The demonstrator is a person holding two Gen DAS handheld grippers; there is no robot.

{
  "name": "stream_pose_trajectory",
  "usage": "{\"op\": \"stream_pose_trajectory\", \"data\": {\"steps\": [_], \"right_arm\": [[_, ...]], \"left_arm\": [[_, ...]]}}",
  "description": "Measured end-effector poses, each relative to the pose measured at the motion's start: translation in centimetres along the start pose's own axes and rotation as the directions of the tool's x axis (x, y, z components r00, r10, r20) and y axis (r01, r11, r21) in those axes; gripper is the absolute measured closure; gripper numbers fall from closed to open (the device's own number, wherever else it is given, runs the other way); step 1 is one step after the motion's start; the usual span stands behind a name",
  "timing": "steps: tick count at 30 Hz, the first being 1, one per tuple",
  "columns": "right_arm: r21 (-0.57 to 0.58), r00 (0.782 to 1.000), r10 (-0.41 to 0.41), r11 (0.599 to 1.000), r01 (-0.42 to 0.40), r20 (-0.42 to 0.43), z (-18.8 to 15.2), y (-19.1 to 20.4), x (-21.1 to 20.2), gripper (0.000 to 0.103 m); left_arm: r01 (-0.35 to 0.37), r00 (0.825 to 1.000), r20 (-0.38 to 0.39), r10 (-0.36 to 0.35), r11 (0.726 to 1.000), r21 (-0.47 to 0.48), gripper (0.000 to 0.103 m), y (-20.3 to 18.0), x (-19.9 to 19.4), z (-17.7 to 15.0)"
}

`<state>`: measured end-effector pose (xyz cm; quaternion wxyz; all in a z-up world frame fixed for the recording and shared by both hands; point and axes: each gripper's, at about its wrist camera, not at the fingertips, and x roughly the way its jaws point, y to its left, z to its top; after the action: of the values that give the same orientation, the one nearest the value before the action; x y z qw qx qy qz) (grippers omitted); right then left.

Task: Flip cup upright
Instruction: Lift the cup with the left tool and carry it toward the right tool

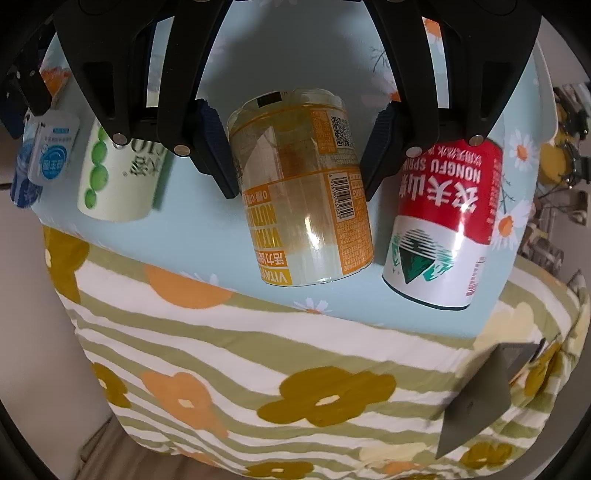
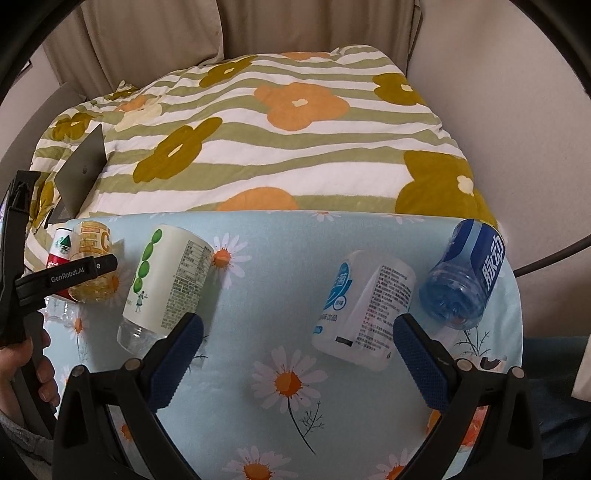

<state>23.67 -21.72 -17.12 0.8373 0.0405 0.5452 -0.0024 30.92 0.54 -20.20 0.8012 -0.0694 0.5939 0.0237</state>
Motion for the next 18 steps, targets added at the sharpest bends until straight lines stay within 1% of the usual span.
{"op": "stream_pose_trajectory", "data": {"steps": [5,8,14,18], "right_arm": [[-0.003,1.000,0.010,1.000,-0.010,0.025,-0.7,-0.2,-1.2,0.000],[-0.005,0.999,0.019,1.000,-0.018,0.042,-1.5,-0.4,-2.3,0.000],[-0.015,0.995,0.045,0.999,-0.044,0.085,-3.7,-0.8,-5.2,0.000],[-0.028,0.991,0.061,0.998,-0.058,0.117,-5.9,-1.6,-7.2,0.000]], "left_arm": [[0.002,1.000,0.021,-0.002,1.000,0.013,0.034,-0.3,-1.7,-1.1],[0.002,0.999,0.039,-0.003,1.000,0.024,0.034,-0.5,-3.2,-2.4],[0.007,0.997,0.072,-0.012,0.998,0.059,0.034,-1.7,-6.7,-6.3],[0.020,0.996,0.086,-0.027,0.996,0.083,0.034,-2.8,-8.7,-9.8]]}}
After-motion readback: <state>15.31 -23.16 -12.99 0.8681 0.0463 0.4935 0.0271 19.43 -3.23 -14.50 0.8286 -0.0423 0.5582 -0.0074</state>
